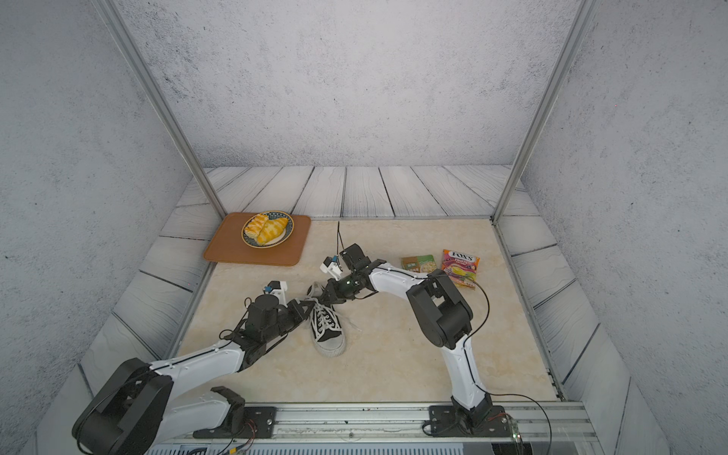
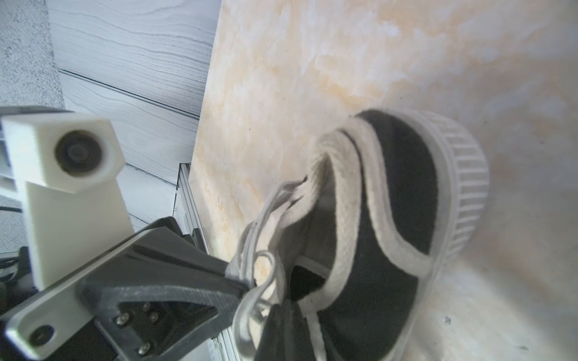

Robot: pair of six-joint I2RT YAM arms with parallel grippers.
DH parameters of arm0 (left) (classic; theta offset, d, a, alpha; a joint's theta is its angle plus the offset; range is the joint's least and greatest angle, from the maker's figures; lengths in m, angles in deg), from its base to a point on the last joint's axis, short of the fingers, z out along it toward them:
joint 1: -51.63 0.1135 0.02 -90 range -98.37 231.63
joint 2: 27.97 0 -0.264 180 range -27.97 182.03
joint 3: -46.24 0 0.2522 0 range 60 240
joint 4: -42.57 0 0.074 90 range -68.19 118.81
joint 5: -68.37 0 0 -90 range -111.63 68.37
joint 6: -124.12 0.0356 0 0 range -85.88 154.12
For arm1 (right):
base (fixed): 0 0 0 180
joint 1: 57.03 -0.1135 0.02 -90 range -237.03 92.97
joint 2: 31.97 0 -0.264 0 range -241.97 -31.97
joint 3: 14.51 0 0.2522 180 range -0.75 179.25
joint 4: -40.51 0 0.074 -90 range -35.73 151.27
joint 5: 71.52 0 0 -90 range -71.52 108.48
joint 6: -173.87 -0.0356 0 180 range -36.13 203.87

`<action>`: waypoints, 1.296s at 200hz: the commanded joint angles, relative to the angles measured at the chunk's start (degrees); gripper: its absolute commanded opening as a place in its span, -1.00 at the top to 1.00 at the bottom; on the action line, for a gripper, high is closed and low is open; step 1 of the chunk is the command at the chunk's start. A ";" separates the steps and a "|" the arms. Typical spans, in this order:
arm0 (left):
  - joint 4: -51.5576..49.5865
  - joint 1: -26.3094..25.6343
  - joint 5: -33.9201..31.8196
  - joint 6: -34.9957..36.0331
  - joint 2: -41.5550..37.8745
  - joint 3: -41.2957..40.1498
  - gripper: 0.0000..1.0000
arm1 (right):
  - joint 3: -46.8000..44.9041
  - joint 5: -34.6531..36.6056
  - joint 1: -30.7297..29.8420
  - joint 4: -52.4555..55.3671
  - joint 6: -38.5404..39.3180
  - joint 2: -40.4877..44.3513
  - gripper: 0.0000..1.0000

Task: Tie the shoes
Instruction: Cross the shoelace with the shoelace.

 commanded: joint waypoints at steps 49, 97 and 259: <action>-1.26 0.53 -1.88 1.22 -1.14 0.00 0.83 | -1.21 3.27 0.46 -0.21 -0.60 4.49 1.00; -1.35 0.53 -1.52 1.36 -0.54 0.41 0.63 | -2.32 4.39 0.86 -0.53 -0.66 5.54 1.00; -9.53 6.29 -2.06 -0.61 -3.97 1.94 -0.04 | -7.16 5.01 0.98 -7.65 -4.37 8.30 1.00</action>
